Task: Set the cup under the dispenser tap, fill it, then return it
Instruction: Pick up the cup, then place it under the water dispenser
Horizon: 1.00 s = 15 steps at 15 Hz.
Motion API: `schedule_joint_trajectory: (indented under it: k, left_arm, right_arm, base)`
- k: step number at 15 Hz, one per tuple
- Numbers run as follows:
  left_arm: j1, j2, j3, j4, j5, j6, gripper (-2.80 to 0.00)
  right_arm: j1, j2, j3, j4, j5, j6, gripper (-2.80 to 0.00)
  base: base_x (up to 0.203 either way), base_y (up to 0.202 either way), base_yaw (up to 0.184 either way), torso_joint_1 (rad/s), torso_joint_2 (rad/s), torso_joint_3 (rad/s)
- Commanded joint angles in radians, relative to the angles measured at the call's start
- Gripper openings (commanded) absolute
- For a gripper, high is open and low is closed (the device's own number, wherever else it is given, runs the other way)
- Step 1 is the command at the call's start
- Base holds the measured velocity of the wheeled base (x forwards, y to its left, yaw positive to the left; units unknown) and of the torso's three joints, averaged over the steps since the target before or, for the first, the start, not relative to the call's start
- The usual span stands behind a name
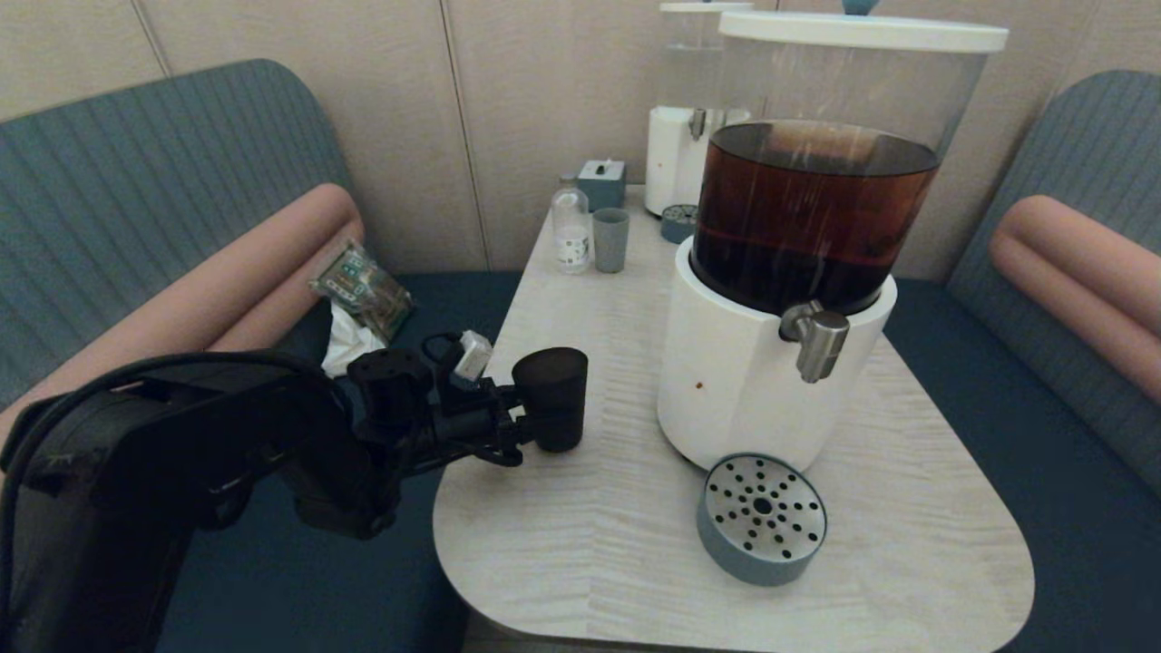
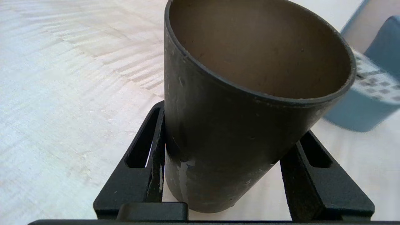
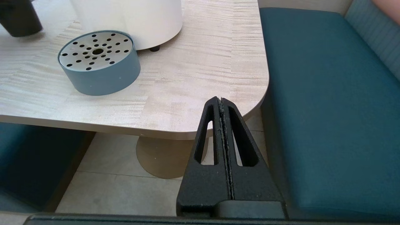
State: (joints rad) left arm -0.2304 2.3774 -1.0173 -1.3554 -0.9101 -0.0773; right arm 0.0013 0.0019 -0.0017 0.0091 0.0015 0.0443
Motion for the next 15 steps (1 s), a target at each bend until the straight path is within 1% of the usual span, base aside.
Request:
schedule_joint_trajectory:
  k: [1,8,11,12,14,15]
  left_arm:
    - [0.0,-0.091,0.047,0.011,-0.006,-0.003,-2.8]
    - [0.0,-0.381,0.302,0.028,-0.003,-0.006,-2.8]
    - [0.0,-0.511,0.406,0.047,-0.014,-0.004,-2.8]
    - [-0.001,-0.552,0.428,0.062,-0.029,-0.003,-2.8]
    - [-0.012,-0.609,0.456,0.094,-0.088,0.002,-2.8]
    - [-0.03,-0.611,0.461,0.094,-0.094,0.006,-2.8]
  right_arm:
    - [0.0,0.001,0.0,0.0,0.0,0.0,-2.8]
    - [0.0,0.001,0.0,0.0,0.0,0.0,-2.8]
    - [0.0,0.001,0.0,0.0,0.0,0.0,-2.8]
    - [0.0,0.001,0.0,0.0,0.0,0.0,-2.8]
    - [0.0,0.001,0.0,0.0,0.0,0.0,-2.8]
    - [0.0,0.001,0.0,0.0,0.0,0.0,-2.8]
  base:
    - [0.0,0.0,0.0,0.0,0.0,0.0]
    - [0.0,0.0,0.0,0.0,0.0,0.0]
    - [0.0,0.0,0.0,0.0,0.0,0.0]
    - [0.0,0.0,0.0,0.0,0.0,0.0]
    - [0.0,0.0,0.0,0.0,0.0,0.0]
    - [0.0,0.0,0.0,0.0,0.0,0.0]
